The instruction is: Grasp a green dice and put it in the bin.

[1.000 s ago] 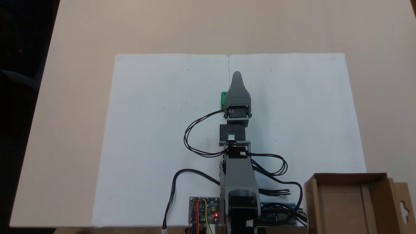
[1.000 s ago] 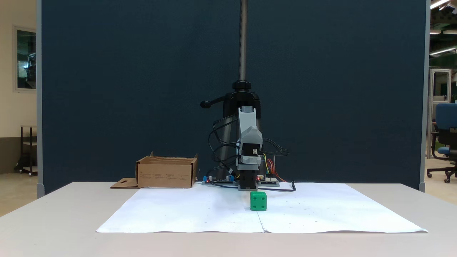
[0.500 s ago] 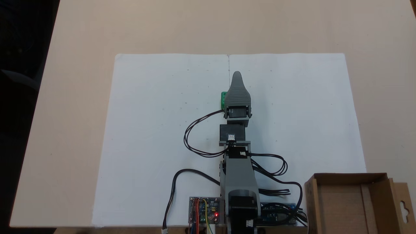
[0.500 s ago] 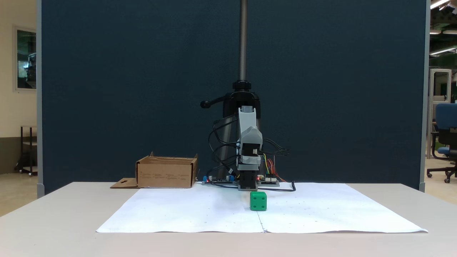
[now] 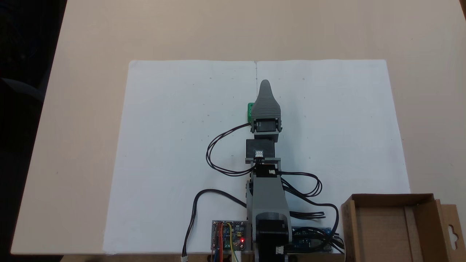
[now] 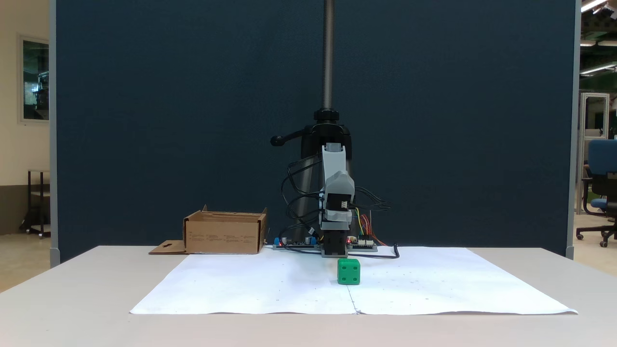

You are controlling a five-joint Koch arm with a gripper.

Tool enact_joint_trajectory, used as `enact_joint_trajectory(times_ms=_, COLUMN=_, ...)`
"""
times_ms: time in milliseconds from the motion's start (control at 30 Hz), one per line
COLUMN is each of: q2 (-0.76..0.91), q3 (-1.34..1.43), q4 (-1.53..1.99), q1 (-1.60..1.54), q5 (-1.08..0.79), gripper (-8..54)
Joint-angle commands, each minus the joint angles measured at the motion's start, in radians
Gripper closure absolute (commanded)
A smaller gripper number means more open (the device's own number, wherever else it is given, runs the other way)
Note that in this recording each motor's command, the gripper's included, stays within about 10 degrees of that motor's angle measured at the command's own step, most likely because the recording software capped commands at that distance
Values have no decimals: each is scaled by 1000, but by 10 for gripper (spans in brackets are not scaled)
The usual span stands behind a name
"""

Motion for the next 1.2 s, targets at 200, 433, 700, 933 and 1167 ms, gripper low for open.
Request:
enact_joint_trajectory(times_ms=200, q2=109, q3=-149, q4=295, q1=35, q5=-58, gripper=52)
enact_joint_trajectory(times_ms=433, q2=112, q3=-383, q4=739, q1=51, q5=-57, gripper=51)
enact_joint_trajectory(times_ms=700, q2=114, q3=-650, q4=1274, q1=49, q5=-55, gripper=21)
enact_joint_trajectory(times_ms=933, q2=109, q3=-896, q4=1684, q1=31, q5=-14, gripper=25)
enact_joint_trajectory(times_ms=1167, q2=80, q3=-960, q4=2048, q1=-15, q5=64, gripper=40)
